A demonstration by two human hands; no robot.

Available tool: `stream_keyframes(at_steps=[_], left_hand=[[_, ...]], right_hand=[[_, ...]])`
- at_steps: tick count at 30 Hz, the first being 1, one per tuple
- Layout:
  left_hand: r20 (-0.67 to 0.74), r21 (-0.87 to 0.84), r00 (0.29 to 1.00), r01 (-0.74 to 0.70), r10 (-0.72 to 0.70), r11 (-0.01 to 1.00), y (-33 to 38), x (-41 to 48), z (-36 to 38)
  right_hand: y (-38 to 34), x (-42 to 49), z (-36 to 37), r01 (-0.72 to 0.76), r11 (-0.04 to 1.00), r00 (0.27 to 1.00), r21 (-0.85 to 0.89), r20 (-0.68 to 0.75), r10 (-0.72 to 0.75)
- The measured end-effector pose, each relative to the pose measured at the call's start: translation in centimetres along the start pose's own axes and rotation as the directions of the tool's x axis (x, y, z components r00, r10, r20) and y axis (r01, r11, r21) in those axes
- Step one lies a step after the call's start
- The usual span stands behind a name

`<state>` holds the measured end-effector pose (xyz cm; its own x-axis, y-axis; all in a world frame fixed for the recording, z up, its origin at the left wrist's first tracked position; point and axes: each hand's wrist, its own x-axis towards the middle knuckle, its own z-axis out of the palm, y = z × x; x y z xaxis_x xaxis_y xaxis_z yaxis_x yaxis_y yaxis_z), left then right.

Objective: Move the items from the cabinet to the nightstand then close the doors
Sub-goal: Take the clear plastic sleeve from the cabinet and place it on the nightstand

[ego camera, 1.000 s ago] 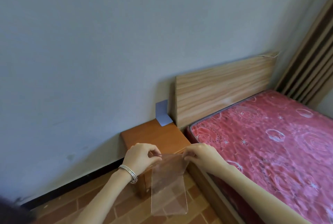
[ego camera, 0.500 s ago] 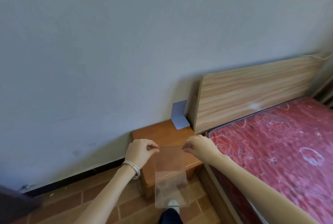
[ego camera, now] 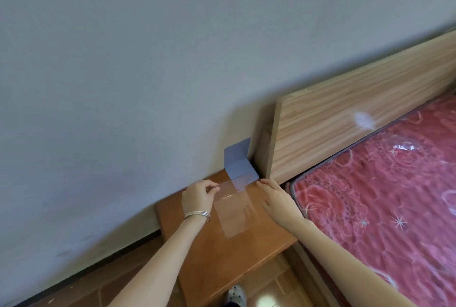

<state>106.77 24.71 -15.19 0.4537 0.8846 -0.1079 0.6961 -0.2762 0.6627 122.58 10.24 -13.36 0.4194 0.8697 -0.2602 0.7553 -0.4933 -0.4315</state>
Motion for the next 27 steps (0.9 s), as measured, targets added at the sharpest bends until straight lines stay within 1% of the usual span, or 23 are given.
stream_keyframes(at_steps=[6, 9, 11, 14, 16, 19, 23, 25, 26, 27], left_hand=[[0.017, 0.017, 1.000, 0.001, -0.001, 1.000, -2.7, 7.3, 8.1], [0.000, 0.019, 1.000, -0.012, 0.012, 1.000, -4.5, 9.6, 11.7], [-0.019, 0.034, 0.998, -0.066, 0.067, 0.997, -5.4, 10.5, 13.4], [-0.090, 0.026, 0.987, -0.129, 0.131, 0.991, -6.5, 12.3, 15.2], [-0.137, 0.041, 0.969, -0.201, 0.205, 0.979, -6.7, 13.4, 15.9], [-0.162, 0.039, 0.931, -0.326, 0.328, 0.944, -7.2, 14.0, 16.4], [-0.134, -0.032, 0.876, -0.471, 0.464, 0.881, -9.3, 13.0, 17.0], [-0.075, -0.079, 0.891, -0.453, 0.448, 0.888, -11.1, 12.5, 17.7], [-0.045, -0.076, 0.907, -0.422, 0.420, 0.903, -12.2, 12.2, 18.2], [-0.025, -0.033, 0.919, -0.394, 0.393, 0.919, -13.5, 11.7, 18.8]], right_hand=[[4.8, 5.3, 7.2, -0.059, 0.998, 0.996, -0.015, 0.072, 0.060], [7.2, 6.9, 11.6, -0.065, 0.997, 0.985, -0.053, 0.155, 0.072], [8.4, 7.8, 14.1, -0.074, 0.995, 0.978, -0.060, 0.190, 0.084], [9.1, 9.3, 16.5, -0.077, 0.996, 0.975, -0.055, 0.205, 0.086], [9.5, 10.3, 17.8, -0.074, 0.995, 0.976, -0.067, 0.202, 0.086], [10.2, 12.3, 19.9, -0.060, 0.992, 0.971, -0.108, 0.223, 0.083], [11.8, 14.1, 22.3, -0.065, 0.980, 0.953, -0.186, 0.281, 0.117], [12.1, 14.5, 23.0, -0.044, 0.964, 0.949, -0.263, 0.292, 0.123], [12.1, 14.6, 23.2, -0.037, 0.957, 0.956, -0.289, 0.269, 0.118], [12.0, 14.7, 23.4, -0.028, 0.951, 0.966, -0.309, 0.235, 0.105]])
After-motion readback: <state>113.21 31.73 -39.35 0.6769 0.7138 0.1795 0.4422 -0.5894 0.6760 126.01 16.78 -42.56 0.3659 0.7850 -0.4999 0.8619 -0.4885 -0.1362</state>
